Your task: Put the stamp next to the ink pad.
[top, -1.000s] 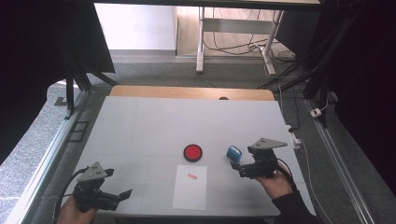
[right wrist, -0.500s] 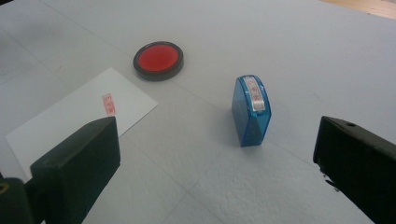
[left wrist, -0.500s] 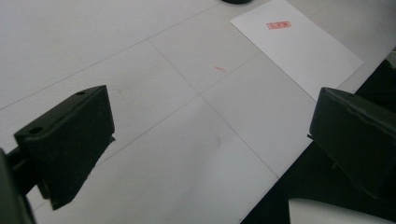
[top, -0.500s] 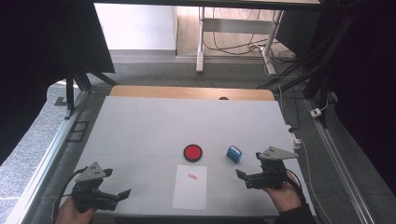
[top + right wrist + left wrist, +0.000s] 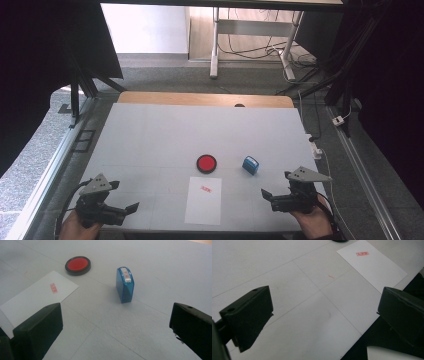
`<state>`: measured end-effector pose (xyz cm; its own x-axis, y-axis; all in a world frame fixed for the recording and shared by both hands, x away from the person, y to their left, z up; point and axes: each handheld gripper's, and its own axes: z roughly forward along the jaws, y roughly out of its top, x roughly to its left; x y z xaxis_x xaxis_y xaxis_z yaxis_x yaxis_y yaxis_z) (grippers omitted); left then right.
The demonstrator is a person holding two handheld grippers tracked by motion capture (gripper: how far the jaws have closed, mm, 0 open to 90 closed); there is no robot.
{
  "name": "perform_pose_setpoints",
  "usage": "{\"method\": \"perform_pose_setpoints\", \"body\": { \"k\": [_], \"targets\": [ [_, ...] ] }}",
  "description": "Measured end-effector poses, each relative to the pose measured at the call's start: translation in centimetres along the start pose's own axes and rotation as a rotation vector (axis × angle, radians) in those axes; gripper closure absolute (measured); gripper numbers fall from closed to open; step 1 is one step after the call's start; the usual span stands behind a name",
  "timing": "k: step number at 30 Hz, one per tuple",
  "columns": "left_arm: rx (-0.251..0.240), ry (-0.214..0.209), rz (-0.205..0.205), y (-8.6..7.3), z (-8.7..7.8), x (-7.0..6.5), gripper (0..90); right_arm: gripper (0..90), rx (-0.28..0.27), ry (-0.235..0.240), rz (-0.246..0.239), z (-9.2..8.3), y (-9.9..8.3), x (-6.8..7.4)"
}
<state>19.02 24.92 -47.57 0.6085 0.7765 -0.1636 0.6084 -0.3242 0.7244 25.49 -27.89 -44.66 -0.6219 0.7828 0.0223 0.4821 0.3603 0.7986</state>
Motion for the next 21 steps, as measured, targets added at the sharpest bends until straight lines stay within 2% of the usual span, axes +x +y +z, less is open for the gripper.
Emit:
{"method": "perform_pose_setpoints", "body": {
  "k": [7, 15, 21],
  "targets": [
    [0.001, 0.007, -0.007, -0.1, -0.1, 0.1, 0.1, 0.0, 0.017, -0.037, 0.027, -0.9, -1.1, -0.2],
    [0.004, 0.011, -0.013, -0.3, -0.3, 0.2, 0.1, 0.0, 0.080, -0.056, 0.028, -1.5, -2.4, 0.1],
    [0.005, 0.004, -0.023, -0.2, -0.3, 0.3, 0.0, 0.0, 0.082, -0.068, 0.041, -1.7, -2.6, 0.1]
  ]
}}
